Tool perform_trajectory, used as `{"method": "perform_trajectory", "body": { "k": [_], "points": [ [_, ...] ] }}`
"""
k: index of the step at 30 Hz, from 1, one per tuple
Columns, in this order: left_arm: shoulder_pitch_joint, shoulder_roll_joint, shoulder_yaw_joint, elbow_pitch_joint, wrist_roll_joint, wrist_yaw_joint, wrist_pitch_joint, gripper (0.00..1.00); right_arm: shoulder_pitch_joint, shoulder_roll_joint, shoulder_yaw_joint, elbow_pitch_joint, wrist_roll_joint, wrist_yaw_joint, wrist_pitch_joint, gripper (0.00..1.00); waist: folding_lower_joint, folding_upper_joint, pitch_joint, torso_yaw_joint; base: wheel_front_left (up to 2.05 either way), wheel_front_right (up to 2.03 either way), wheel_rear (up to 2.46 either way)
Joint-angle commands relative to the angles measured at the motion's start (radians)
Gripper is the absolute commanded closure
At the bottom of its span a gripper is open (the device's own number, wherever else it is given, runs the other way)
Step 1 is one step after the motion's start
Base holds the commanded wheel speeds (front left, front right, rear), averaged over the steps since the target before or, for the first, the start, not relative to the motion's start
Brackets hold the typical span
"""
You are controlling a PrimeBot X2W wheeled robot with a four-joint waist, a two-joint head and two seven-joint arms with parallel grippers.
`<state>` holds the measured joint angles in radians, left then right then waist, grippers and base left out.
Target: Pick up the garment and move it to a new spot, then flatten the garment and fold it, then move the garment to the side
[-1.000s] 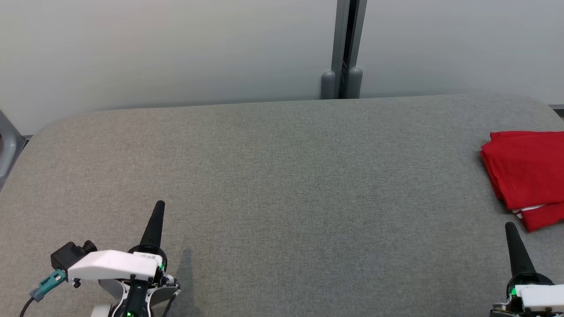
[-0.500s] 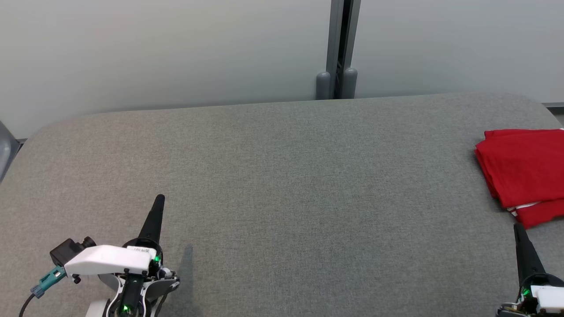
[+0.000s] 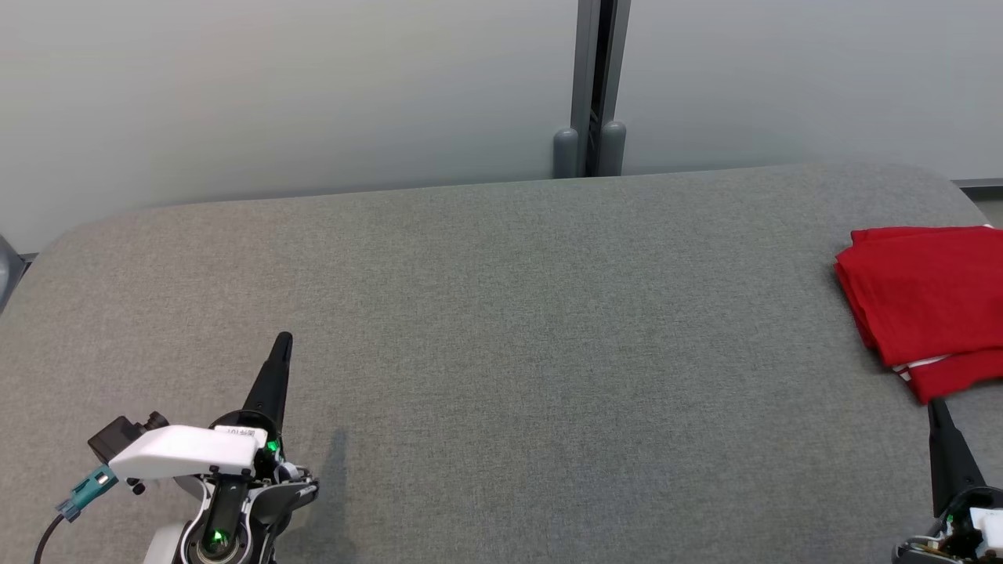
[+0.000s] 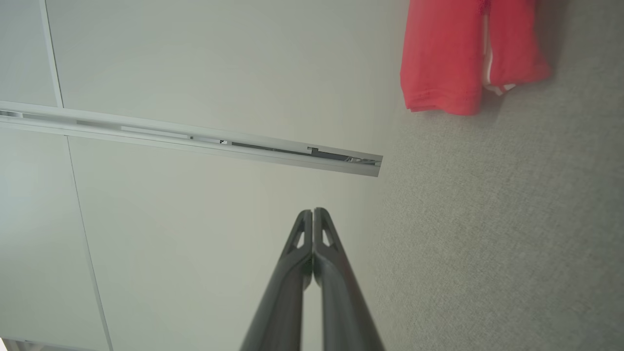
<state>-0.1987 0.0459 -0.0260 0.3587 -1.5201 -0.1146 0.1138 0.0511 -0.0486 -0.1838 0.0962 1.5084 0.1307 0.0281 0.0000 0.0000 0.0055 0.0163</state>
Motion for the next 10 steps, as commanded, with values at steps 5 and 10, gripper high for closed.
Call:
{"method": "perform_trajectory", "body": {
  "k": [5,10],
  "points": [
    [-0.028,0.006,0.007,0.003,-0.045,-0.012,0.013,1.0,0.01,-0.003,-0.014,-0.013,0.052,0.0,0.014,1.0,0.0,0.0,-0.001,-0.005,0.0,0.0,0.0],
    [-0.036,0.007,0.008,0.005,-0.078,-0.016,0.023,1.0,0.014,-0.003,-0.021,-0.016,0.089,0.0,0.022,1.0,0.0,0.0,-0.001,-0.01,0.0,0.0,0.0]
  ]
}}
